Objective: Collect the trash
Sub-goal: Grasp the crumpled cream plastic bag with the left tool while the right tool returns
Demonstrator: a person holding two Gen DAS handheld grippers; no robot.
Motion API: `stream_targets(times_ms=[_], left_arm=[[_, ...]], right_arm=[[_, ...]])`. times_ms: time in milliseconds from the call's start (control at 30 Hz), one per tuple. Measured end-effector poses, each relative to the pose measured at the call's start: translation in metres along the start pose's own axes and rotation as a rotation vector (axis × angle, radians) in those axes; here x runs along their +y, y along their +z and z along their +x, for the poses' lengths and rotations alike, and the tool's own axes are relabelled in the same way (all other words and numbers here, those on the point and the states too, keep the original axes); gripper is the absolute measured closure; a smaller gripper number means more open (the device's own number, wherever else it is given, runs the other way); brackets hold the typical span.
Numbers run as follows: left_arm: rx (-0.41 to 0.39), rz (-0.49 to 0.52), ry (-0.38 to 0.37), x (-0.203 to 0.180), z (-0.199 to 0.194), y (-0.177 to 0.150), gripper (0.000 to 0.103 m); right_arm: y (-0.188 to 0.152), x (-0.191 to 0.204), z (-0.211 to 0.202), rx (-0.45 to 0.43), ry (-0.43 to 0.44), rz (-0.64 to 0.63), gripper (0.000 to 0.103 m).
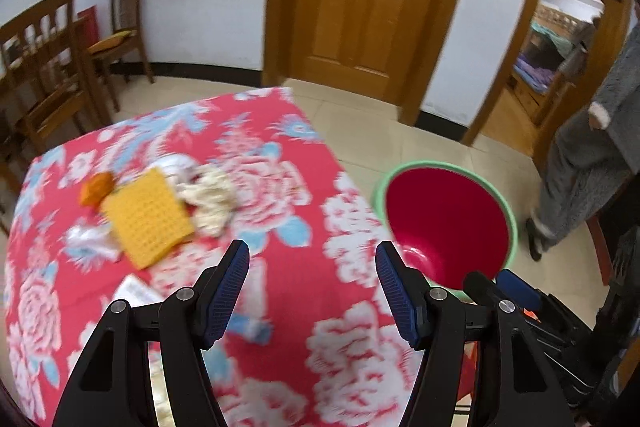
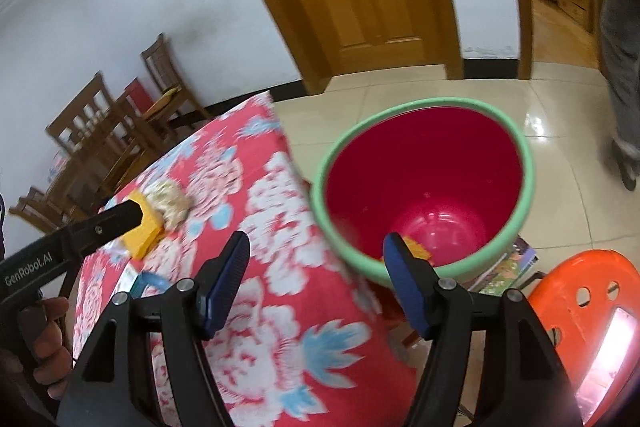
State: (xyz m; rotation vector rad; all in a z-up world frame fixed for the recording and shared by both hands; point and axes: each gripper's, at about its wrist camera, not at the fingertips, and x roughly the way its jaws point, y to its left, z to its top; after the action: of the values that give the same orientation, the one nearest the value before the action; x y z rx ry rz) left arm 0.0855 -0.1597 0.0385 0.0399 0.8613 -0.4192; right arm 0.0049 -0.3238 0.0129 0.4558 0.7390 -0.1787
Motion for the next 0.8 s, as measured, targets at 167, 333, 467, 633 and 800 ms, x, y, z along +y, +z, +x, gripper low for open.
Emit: stream_targets(times_ms=[167, 333, 467, 633, 800], left_arm=[[-0.009, -0.051, 0.052, 0.033, -0.015, -0.012, 0.036], [-0.007, -0.101, 0.099, 0.061, -0.025, -0.029, 0.036], [0.014, -0.124, 0.14, 0.079, -0.026, -0.047, 0.036], [0.057, -0.149, 0.153, 0.092, -0.024, -0.068, 0.036], [0.102, -0.152, 0.146, 0.095, -0.014, -0.086, 0.036]], right_arm=[[-0.01, 0.023, 0.002, 0.024, 0.038, -0.044, 0.033], [-0.016, 0.042, 0.001, 0.033, 0.059, -0.091, 0.033], [-0.022, 0.051, 0.003, 0.049, 0.07, -0.113, 0.032], [-0.029, 0.062, 0.01, 0.078, 0.081, -0.135, 0.032], [-0.035, 0.069, 0.015, 0.1, 0.084, -0.157, 0.032]])
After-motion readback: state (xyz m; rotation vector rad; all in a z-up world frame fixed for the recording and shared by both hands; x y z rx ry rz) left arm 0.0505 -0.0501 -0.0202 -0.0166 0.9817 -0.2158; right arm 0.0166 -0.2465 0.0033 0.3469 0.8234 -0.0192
